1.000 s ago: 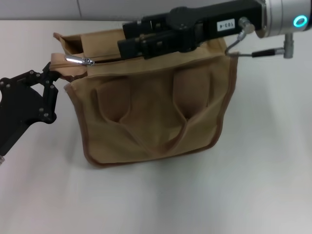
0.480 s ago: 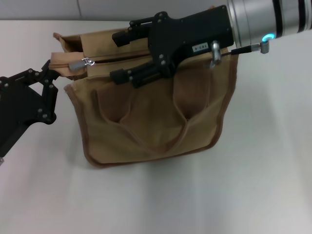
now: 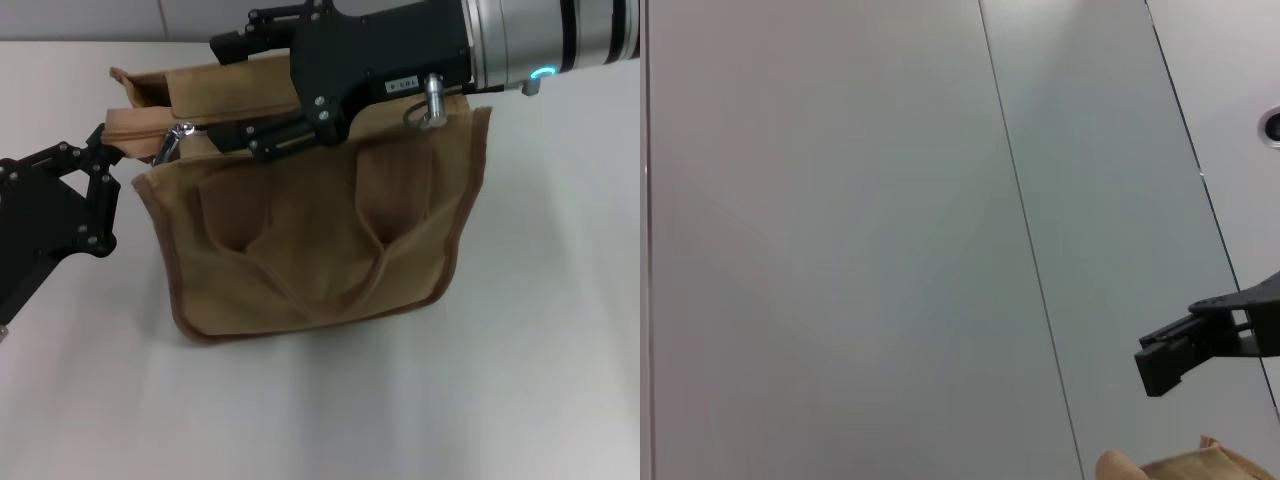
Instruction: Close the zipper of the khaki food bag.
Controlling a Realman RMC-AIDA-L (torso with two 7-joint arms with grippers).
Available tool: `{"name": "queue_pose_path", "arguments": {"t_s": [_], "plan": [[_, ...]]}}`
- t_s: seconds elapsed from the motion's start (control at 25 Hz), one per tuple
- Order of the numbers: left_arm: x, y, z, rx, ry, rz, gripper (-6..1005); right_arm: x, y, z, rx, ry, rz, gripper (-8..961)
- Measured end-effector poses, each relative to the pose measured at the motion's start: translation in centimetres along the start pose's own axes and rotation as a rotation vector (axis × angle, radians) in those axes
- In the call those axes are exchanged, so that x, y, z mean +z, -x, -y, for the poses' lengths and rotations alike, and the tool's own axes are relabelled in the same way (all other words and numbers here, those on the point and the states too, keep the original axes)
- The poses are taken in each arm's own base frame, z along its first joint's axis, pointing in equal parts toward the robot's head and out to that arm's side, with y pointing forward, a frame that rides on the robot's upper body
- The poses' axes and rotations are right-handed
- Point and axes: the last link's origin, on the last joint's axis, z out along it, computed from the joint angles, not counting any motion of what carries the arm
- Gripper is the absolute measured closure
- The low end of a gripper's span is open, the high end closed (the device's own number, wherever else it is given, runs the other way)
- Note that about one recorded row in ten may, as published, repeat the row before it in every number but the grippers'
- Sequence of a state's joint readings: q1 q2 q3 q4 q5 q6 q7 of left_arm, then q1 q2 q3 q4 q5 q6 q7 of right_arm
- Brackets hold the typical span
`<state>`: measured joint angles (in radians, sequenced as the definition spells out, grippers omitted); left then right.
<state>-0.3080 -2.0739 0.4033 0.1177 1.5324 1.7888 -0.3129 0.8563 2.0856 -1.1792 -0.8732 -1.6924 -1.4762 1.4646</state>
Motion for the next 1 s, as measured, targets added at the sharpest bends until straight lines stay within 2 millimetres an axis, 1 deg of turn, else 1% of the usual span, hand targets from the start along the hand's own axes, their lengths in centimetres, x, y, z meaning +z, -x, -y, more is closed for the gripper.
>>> {"name": "queue_pose_path", "arguments": {"t_s": [0.08, 0.2, 0.48, 0.6, 0.8, 1.0], "plan": [[0.0, 0.0, 0.0, -0.001, 0.000, -0.001, 942, 0.0, 0.2, 0.2, 0.058, -0.003, 0.003, 139], [0.0, 0.0, -0.1, -0.008, -0.006, -0.005, 941, 0.2, 0.6, 0.2, 0.195, 0.015, -0.006, 181], [0.2, -0.3, 0.3, -0.004, -0.028, -0.025, 938, 0.4, 1.0, -0.5, 0.586, 0.080, -0.039, 278], [0.2, -0.5, 0.4, -0.001, -0.035, -0.040, 936, 0.9, 0.6, -0.5, 0.767, 0.087, -0.071, 304], [0.1, -0.9, 0.2, -0.001, -0.031, -0.069, 934, 2.4, -0.6, -0.2, 0.924, 0.093, -0.109, 304], [0.1, -1.0, 0.2, -0.001, -0.027, -0.075, 932, 3.5, -1.1, 0.4, 0.980, 0.056, -0.112, 303]]}}
